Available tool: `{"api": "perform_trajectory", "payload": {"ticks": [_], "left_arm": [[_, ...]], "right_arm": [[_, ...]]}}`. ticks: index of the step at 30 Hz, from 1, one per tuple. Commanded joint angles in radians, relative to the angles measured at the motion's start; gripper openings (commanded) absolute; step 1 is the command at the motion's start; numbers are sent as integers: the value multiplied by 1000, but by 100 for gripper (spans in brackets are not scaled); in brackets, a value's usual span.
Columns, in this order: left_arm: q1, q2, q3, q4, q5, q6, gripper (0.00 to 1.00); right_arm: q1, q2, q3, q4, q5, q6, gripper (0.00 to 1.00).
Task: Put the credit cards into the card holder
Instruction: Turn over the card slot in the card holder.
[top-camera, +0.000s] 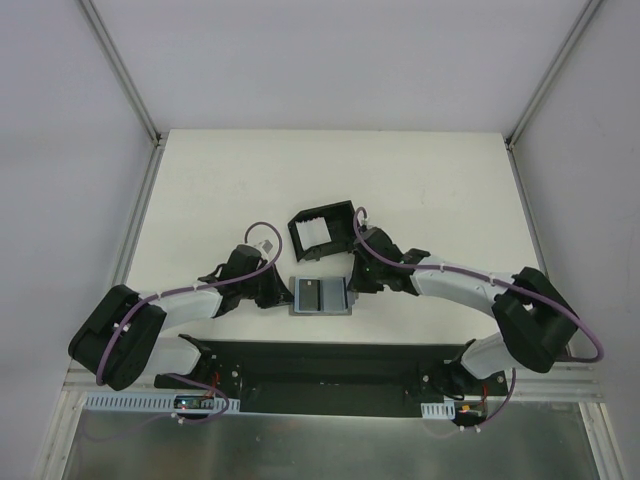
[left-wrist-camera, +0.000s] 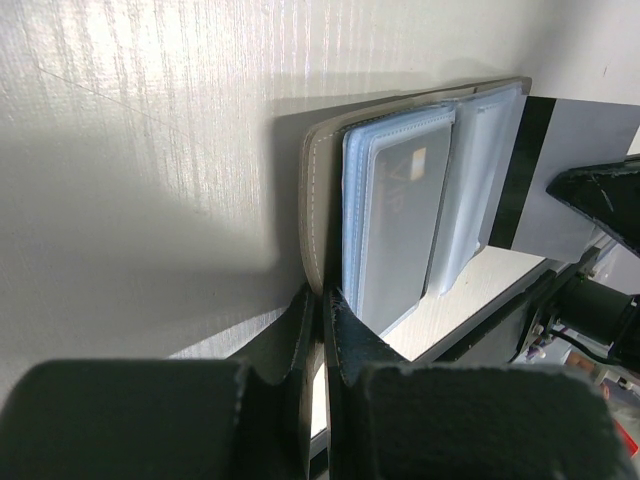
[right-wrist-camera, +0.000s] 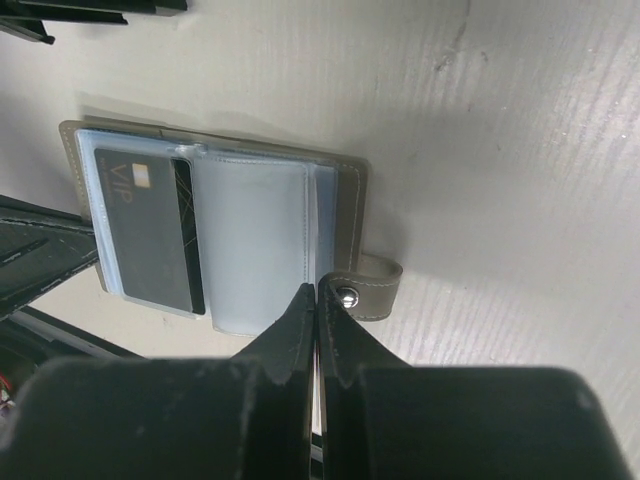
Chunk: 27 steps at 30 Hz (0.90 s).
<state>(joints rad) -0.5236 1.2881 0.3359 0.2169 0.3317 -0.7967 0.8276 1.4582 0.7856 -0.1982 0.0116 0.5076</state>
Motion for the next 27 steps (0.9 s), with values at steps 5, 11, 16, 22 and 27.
{"api": "perform_trajectory", "payload": {"ticks": [5, 11, 16, 22, 27], "left_arm": [[-1, 33, -38, -168, -88, 57, 0], [-1, 42, -32, -168, -85, 63, 0], [-1, 39, -35, -168, -85, 63, 0], [-1, 37, -35, -168, -85, 65, 0], [-1, 39, -29, -168, -85, 65, 0]], "right_arm": [[-7, 54, -29, 72, -70, 20, 0], [-5, 103, -22, 111, -110, 20, 0], [7, 103, -20, 134, -104, 32, 0], [68, 68, 91, -59, -18, -3, 0], [133, 99, 211, -148, 54, -20, 0]]}}
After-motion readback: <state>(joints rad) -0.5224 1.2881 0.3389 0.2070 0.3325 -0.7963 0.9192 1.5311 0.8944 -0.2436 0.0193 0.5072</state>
